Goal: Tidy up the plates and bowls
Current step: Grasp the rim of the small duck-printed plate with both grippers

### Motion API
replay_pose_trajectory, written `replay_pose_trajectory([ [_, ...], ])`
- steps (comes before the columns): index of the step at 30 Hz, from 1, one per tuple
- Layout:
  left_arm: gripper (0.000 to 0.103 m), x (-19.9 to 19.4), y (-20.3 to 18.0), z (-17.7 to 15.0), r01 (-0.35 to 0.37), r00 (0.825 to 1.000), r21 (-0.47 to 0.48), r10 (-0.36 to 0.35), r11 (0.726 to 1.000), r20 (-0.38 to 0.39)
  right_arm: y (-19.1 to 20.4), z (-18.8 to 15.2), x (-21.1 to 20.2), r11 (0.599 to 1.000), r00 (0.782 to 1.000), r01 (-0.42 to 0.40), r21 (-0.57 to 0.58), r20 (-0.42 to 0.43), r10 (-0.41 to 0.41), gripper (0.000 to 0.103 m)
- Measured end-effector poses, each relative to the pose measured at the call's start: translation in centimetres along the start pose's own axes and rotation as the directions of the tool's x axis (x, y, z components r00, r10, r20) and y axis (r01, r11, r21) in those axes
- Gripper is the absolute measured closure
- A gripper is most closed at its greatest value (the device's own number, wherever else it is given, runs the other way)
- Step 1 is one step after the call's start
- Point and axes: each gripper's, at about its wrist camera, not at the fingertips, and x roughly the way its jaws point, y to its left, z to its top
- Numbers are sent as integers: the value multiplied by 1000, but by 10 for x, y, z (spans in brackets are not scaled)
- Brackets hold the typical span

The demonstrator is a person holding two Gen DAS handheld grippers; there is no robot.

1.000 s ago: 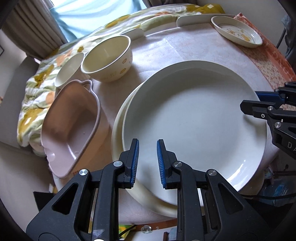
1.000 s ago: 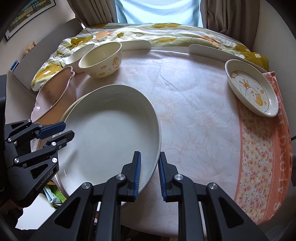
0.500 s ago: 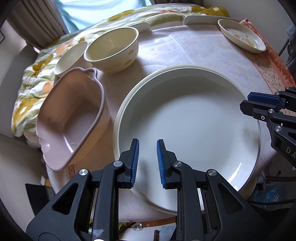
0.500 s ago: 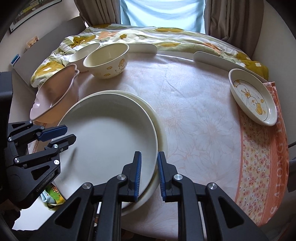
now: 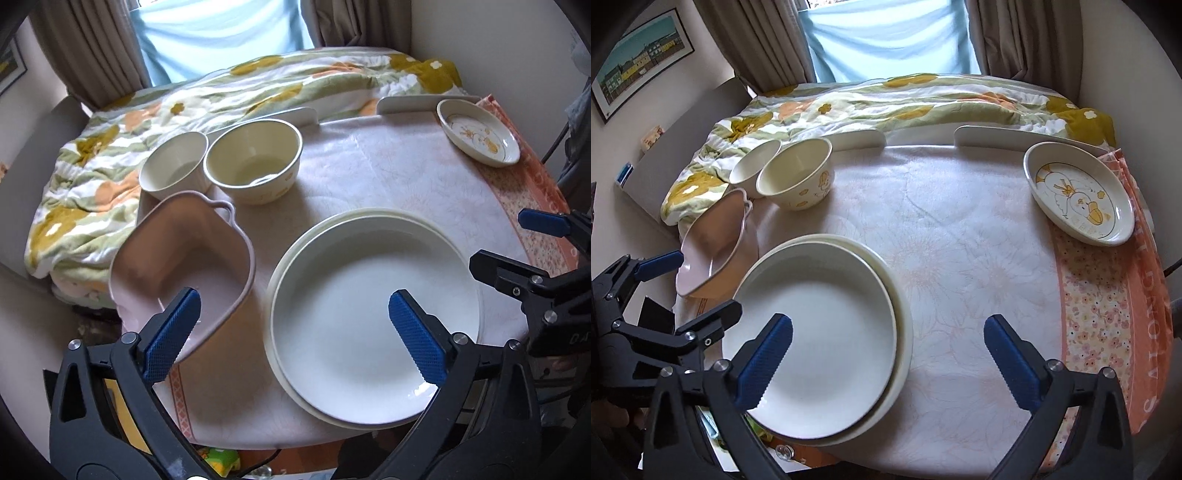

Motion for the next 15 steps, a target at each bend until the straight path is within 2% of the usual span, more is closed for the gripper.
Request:
replay_pose_trajectory([
  [4, 1, -15, 3, 21, 47, 998, 9, -47, 999, 43, -21, 6, -20, 997, 998, 30, 75, 58, -34, 0],
  [7, 1, -23, -4, 49, 112, 990, 40, -115, 993, 85, -44, 11, -49, 988, 991, 45, 150, 122, -64, 0],
  [9, 1, -26, -13, 75, 159, 980, 63, -165, 985, 108, -62, 18, -67, 977, 989, 85, 193, 104, -107, 0],
  [12, 1, -29, -31, 116, 252, 955, 90, -263, 964, 139, -94, 27, -92, 952, 977, 144, 272, 116, -181, 0],
  [15, 1, -20, -56, 157, 374, 912, 119, -388, 920, 135, -121, 36, -112, 930, 956, 179, 321, 167, -242, 0],
])
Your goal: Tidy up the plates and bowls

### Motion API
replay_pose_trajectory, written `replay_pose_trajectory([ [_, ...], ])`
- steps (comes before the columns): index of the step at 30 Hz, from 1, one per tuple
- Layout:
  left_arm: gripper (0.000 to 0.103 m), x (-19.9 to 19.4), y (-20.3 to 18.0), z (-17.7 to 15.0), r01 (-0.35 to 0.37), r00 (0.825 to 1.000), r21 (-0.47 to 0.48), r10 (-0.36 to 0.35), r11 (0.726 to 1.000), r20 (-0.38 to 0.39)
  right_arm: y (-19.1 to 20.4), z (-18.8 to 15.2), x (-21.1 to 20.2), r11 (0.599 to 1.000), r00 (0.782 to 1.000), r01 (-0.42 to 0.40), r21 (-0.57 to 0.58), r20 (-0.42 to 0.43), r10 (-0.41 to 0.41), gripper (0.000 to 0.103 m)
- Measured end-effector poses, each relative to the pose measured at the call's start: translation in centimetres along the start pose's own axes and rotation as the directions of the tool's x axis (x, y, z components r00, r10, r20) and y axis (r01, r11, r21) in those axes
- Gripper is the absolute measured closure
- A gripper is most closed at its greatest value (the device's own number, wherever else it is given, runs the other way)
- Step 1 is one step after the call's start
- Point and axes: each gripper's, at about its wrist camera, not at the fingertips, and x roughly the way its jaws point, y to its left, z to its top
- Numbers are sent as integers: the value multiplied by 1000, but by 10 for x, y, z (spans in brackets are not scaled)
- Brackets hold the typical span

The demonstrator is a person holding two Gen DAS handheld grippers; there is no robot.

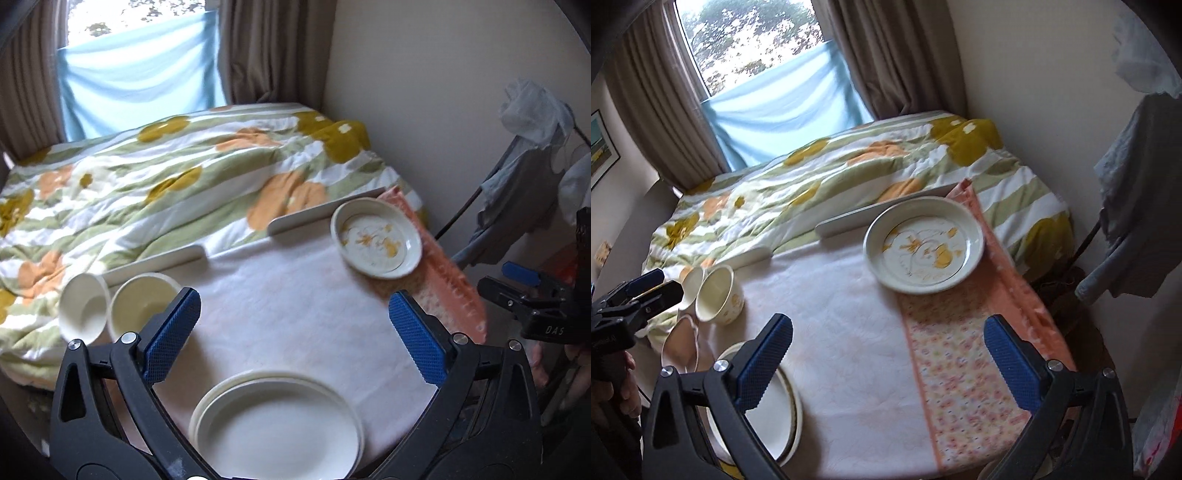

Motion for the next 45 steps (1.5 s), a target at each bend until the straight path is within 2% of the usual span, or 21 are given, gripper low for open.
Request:
replay_pose_trajectory([
  [2, 1, 27, -11, 24, 43, 999, 27, -42, 999, -10, -17, 13, 4, 999, 999, 26, 26, 18, -27, 0],
  [3, 1, 42, -15, 34, 59, 998, 37, -58, 998, -25, -27, 18, 13, 999, 1000, 20, 50, 2, -20, 0],
  [5, 2, 84, -21, 52, 94, 992, 22, -92, 995, -88, -53, 24, 40, 990, 999, -6, 142, -52, 13, 0],
  [7, 3, 127, -27, 62, 118, 982, 2, -117, 993, -152, -77, 23, 62, 972, 997, -20, 236, -74, 38, 6],
  [8, 9, 147, -29, 64, 121, 977, 0, -120, 993, -177, -85, 22, 74, 963, 995, -27, 269, -85, 51, 9],
  [9, 19, 167, -32, 66, 119, 972, -1, -117, 993, -203, -91, 22, 85, 957, 993, -29, 288, -99, 60, 18],
  [10, 25, 185, -33, 65, 122, 966, -4, -120, 993, -228, -96, 21, 97, 954, 991, -28, 297, -115, 66, 26],
  [11, 31, 201, -36, 65, 130, 959, -10, -128, 991, -252, -100, 20, 108, 953, 989, -26, 302, -131, 68, 30],
  [13, 34, 231, -41, 66, 142, 947, -14, -140, 990, -290, -107, 20, 126, 947, 987, -17, 321, -144, 67, 40],
  [16, 41, 263, -47, 66, 137, 934, 3, -128, 991, -333, -114, 23, 147, 933, 985, -43, 358, -140, 99, 42],
  [20, 51, 293, -47, 67, 129, 920, -14, -125, 992, -371, -116, 29, 169, 935, 982, -38, 354, -162, 102, 52],
  [22, 57, 302, -46, 66, 125, 915, -16, -122, 992, -384, -119, 30, 178, 932, 979, -45, 360, -171, 113, 64],
  [25, 71, 309, -47, 64, 116, 913, 3, -105, 993, -395, -121, 32, 186, 936, 979, -36, 350, -175, 103, 75],
  [26, 79, 310, -47, 64, 111, 914, 14, -96, 994, -394, -121, 32, 187, 938, 980, -28, 345, -176, 94, 77],
  [28, 88, 311, -47, 65, 131, 912, 10, -117, 991, -393, -121, 32, 191, 939, 980, -14, 344, -181, 81, 88],
  [30, 88, 310, -48, 65, 125, 915, 21, -107, 992, -389, -120, 32, 194, 944, 980, 8, 330, -190, 58, 92],
  [38, 88, 301, -54, 65, 99, 926, 55, -72, 994, -370, -121, 33, 190, 949, 981, 1, 314, -184, 60, 92],
  [45, 89, 258, -54, 69, 88, 947, 46, -69, 995, -312, -111, 44, 166, 963, 988, -21, 268, -144, 62, 92],
])
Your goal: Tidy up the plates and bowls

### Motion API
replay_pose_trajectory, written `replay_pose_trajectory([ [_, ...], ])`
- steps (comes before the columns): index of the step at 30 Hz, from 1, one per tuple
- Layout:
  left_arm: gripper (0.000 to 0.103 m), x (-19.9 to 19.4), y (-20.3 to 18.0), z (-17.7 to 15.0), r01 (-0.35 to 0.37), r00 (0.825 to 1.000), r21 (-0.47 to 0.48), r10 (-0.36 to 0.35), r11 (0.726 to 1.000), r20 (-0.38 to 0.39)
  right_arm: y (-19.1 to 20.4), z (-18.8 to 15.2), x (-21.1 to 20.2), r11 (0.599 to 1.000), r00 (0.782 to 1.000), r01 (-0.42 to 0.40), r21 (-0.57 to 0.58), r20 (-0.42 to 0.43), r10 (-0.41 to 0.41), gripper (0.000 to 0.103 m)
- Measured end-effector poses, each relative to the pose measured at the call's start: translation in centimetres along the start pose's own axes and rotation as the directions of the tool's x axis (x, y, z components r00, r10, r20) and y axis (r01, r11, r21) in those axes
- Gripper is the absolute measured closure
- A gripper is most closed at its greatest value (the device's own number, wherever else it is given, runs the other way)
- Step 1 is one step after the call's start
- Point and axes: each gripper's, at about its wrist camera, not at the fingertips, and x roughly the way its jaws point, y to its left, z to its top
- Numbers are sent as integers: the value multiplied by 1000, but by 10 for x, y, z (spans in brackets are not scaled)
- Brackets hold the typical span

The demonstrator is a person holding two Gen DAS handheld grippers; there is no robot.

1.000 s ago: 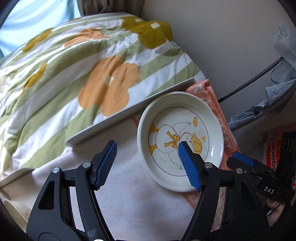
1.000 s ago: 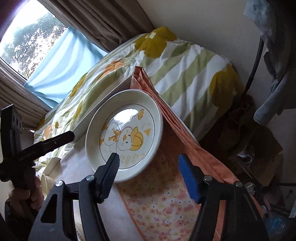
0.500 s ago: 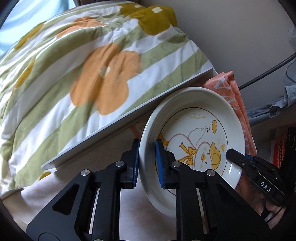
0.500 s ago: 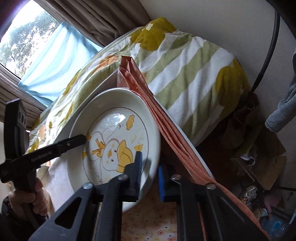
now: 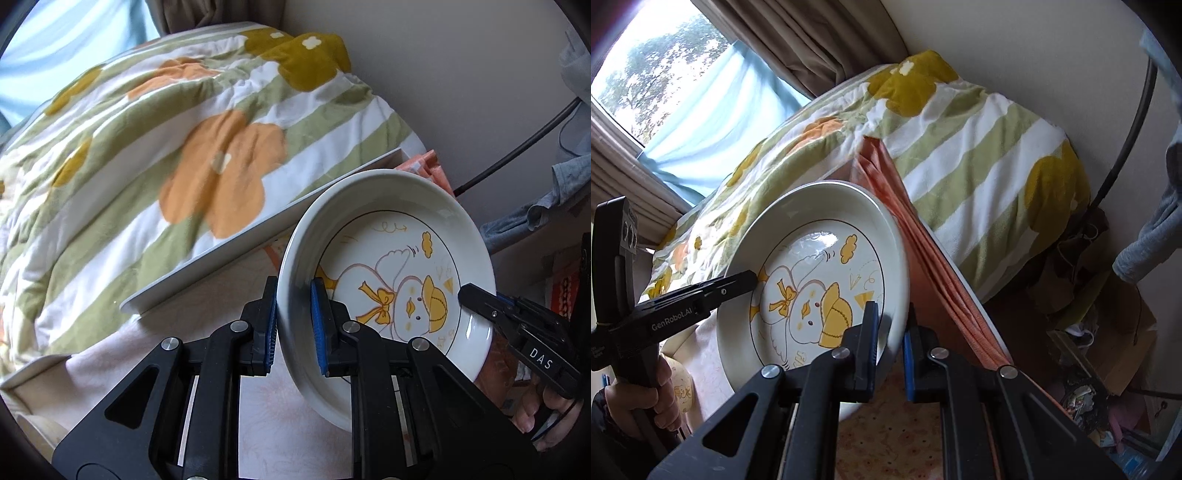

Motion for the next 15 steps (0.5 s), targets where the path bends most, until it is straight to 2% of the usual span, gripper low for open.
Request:
replay_pose_trajectory([
  [8, 89, -86, 1, -33, -29, 993, -64, 36, 998, 112, 40, -6, -58, 994, 998, -36, -101, 44, 41, 92],
  [15, 89, -163, 14, -91, -54, 977, -146, 83, 988, 199, 87, -38, -105, 974, 994, -83, -211, 55, 97, 92],
])
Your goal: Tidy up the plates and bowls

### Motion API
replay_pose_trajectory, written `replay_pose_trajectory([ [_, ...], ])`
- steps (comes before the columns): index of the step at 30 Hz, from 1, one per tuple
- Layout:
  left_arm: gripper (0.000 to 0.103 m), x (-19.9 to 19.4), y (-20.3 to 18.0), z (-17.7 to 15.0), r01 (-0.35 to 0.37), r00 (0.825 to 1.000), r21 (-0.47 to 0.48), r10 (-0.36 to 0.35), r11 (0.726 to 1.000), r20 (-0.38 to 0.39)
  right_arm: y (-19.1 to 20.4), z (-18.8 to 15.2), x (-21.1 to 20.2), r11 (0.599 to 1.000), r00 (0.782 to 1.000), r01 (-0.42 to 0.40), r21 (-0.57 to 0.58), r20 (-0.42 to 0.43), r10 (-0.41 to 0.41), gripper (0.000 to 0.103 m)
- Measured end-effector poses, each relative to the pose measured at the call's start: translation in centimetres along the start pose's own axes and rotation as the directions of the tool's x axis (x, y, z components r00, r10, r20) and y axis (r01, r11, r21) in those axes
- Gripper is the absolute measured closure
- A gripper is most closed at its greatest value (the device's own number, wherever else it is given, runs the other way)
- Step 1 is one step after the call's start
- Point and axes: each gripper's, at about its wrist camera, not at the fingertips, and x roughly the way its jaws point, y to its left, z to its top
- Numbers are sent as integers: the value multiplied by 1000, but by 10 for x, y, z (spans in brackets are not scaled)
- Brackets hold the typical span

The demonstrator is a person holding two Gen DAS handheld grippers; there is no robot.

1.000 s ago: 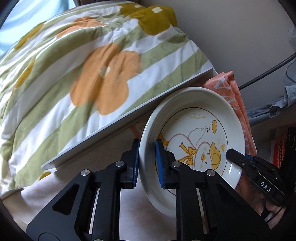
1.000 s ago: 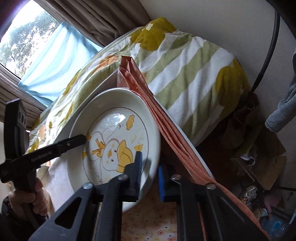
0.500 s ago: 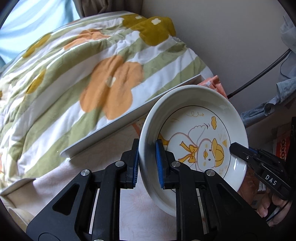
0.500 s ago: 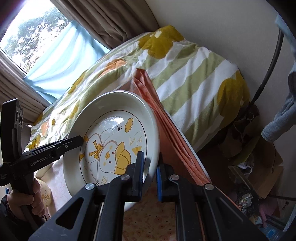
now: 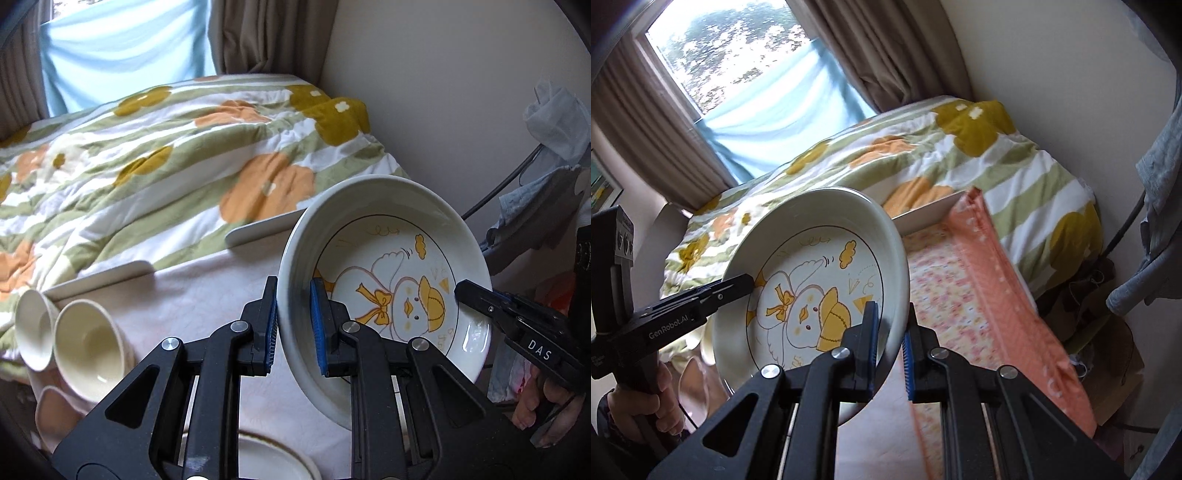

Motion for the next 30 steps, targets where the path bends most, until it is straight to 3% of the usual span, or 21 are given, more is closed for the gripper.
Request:
replay_pose_trajectory([
  [9, 89, -68, 53, -93, -94, 995, -98, 96, 991, 11, 66, -54, -15, 989, 994, -105, -106, -38, 102, 92],
  [19, 89, -72, 100, -192, -168, 985, -208, 154, 964, -79, 106, -126, 20, 964, 971, -195, -180, -172, 164, 92],
  [30, 88, -50, 113, -230, -156, 985, -257, 132, 954, -108, 109, -151, 48, 955, 965, -188, -229, -222, 137, 92],
])
